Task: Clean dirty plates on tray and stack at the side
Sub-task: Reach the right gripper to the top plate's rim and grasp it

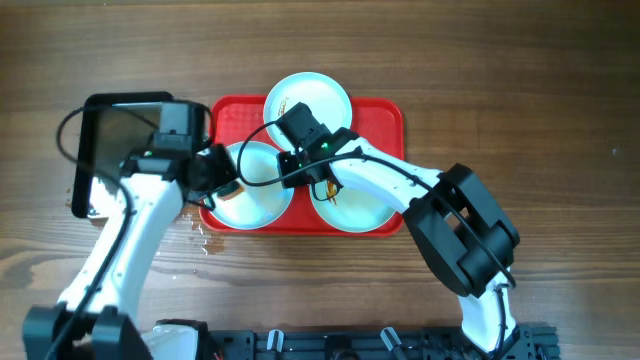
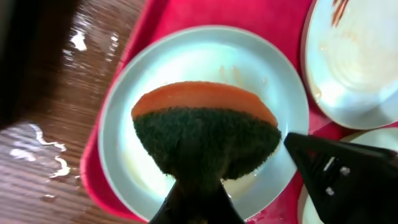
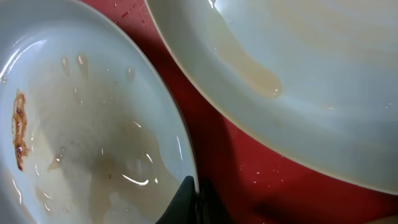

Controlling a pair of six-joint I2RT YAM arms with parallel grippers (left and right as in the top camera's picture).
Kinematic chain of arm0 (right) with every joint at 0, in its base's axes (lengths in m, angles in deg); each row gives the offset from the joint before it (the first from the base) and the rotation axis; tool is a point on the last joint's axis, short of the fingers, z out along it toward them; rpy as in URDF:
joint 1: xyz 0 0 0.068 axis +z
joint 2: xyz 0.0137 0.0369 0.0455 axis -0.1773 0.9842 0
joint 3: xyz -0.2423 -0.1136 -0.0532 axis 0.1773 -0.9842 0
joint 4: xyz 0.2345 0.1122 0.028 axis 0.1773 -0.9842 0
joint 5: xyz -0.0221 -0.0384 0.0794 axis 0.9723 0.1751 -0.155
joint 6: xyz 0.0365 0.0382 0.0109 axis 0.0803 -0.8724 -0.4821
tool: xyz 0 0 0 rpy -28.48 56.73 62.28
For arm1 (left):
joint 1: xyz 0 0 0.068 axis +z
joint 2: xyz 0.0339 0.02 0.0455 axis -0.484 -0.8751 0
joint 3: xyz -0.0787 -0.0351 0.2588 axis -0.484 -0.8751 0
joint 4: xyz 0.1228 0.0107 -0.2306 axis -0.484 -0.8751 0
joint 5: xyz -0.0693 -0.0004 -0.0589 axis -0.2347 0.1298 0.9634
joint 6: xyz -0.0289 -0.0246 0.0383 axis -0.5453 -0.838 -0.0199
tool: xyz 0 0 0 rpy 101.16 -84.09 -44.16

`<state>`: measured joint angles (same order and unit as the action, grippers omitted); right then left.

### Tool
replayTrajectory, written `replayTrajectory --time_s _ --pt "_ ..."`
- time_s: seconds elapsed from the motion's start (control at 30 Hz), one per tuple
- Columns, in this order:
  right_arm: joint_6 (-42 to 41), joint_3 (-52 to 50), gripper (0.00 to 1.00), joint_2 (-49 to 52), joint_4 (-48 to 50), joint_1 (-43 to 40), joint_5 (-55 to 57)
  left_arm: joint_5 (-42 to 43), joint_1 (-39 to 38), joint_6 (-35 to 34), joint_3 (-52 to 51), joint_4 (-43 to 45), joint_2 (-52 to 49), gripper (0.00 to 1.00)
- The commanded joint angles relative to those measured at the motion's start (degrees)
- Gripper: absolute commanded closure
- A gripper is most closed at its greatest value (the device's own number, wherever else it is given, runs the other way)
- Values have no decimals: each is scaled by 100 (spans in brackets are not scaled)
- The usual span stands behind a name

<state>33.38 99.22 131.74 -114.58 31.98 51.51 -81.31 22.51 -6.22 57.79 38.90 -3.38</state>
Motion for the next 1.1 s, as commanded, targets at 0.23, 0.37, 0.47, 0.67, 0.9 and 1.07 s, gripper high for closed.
replayTrajectory --time_s 0.23,0.37,0.47,0.67,0.9,1.07 --pt "195 92 96 111 -177 26 2 931 -411 4 -55 896 -1698 96" --pt "192 92 95 111 -177 26 7 968 -625 0 -55 1154 -2006 96" --pt "210 92 96 111 -216 26 31 442 -647 2 -52 1078 -2251 96" --pt "203 92 96 111 -245 -17 28 -2269 -560 2 -55 63 -2277 96" --pt "205 92 96 111 -293 -44 31 -3163 -212 4 203 -295 -2238 96" --pt "203 92 96 111 -282 -44 28 -1370 -282 11 756 -376 -1609 96"
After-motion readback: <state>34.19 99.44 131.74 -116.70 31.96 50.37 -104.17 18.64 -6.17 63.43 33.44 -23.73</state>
